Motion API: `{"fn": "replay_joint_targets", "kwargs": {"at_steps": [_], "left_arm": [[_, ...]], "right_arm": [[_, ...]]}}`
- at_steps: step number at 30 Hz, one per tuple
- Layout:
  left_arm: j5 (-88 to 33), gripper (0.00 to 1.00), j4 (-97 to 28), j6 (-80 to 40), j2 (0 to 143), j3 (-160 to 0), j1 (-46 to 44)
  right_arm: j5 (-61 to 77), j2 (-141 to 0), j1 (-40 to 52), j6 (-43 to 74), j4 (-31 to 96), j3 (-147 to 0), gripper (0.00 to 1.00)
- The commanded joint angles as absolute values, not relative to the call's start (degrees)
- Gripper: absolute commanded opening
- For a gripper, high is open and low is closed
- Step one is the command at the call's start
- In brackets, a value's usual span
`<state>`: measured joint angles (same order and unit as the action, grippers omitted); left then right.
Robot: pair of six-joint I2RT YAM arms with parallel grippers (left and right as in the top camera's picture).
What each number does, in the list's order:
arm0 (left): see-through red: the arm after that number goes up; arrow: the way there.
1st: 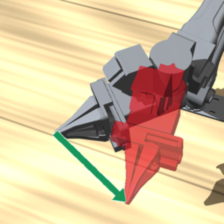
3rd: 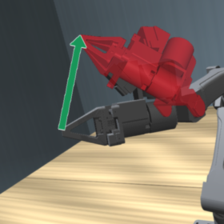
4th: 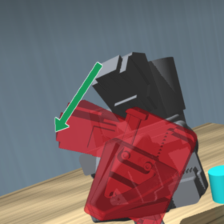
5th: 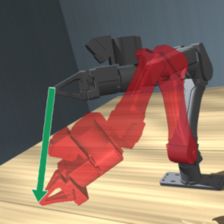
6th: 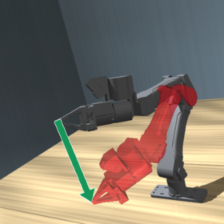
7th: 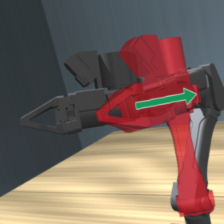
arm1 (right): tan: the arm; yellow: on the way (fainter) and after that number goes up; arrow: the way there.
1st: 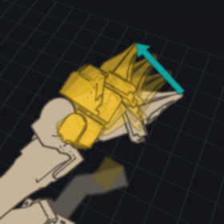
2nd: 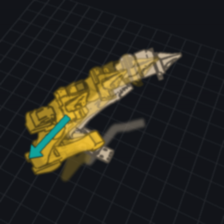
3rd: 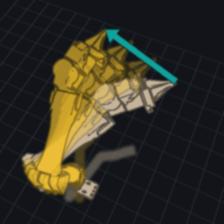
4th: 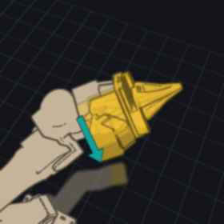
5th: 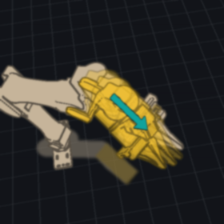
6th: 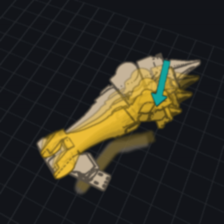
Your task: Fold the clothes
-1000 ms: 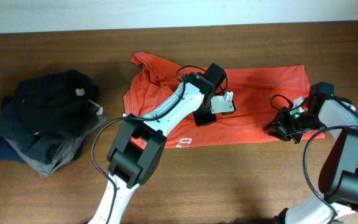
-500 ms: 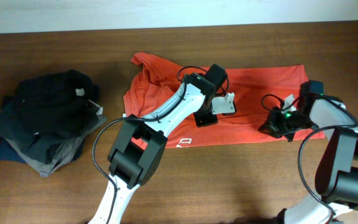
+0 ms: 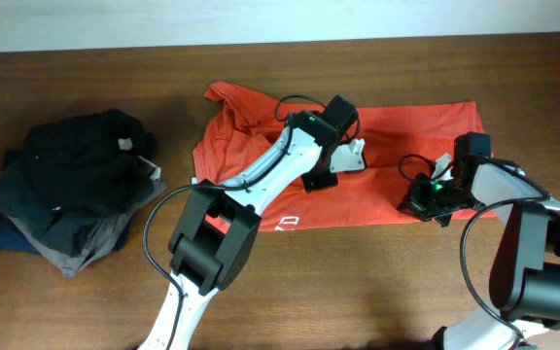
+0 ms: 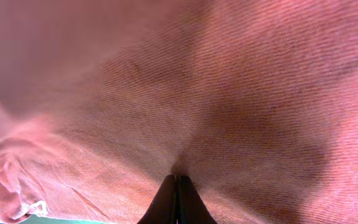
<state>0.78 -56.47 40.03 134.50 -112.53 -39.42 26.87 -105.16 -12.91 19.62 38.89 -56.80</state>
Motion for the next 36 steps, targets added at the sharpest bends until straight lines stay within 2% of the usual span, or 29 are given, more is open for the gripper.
{"fn": "replay_joint_targets", "kwargs": {"at_steps": [1,4,10,11,13,20,23,27,30,36], "left_arm": [[4.89,0.0,-55.35,37.95,134.98,-114.24,-38.57],[5.02,0.01,-55.05,37.95,134.98,-114.26,-38.02],[11.07,0.29,-54.94,35.11,134.96,-114.3,-37.08],[12.32,0.3,-55.46,34.04,134.76,-114.45,-36.93],[13.06,0.31,-57.8,31.99,134.3,-115.74,-36.56],[12.69,0.44,-71.31,22.94,130.8,-124.99,-32.75],[8.29,0.49,-76.62,17.34,129.1,-126.06,-29.3],[-3.73,0.55,-87.83,12.25,128.79,-125.97,-22.98],[-11.62,0.55,-93.17,12.25,128.84,-125.62,-18.24],[-17.85,0.54,-96.75,12.53,128.42,-124.62,-11.73]], "right_arm": [[20.69,-106.19,-12.38,20.43,38.92,-54.63,0.04],[20.69,-106.19,-12.38,20.43,38.87,-54.63,0.04],[20.73,-106.19,-12.38,20.43,38.94,-54.63,0.04],[20.75,-106.19,-12.4,20.43,38.94,-54.63,0.05],[20.84,-106.17,-12.43,20.1,39.03,-54.63,0.15],[30.09,-103.63,-14.7,15.53,37.74,-55.0,0.24],[29.91,-99.98,-17.04,15.42,38.17,-55.18,0.27],[29.95,-94.72,-22.59,15.42,38.81,-55.24,0.34],[30.0,-92.14,-27.33,15.4,39.62,-55.42,0.38],[30.0,-91.29,-33.8,13.74,41.17,-55.44,0.41]]}}
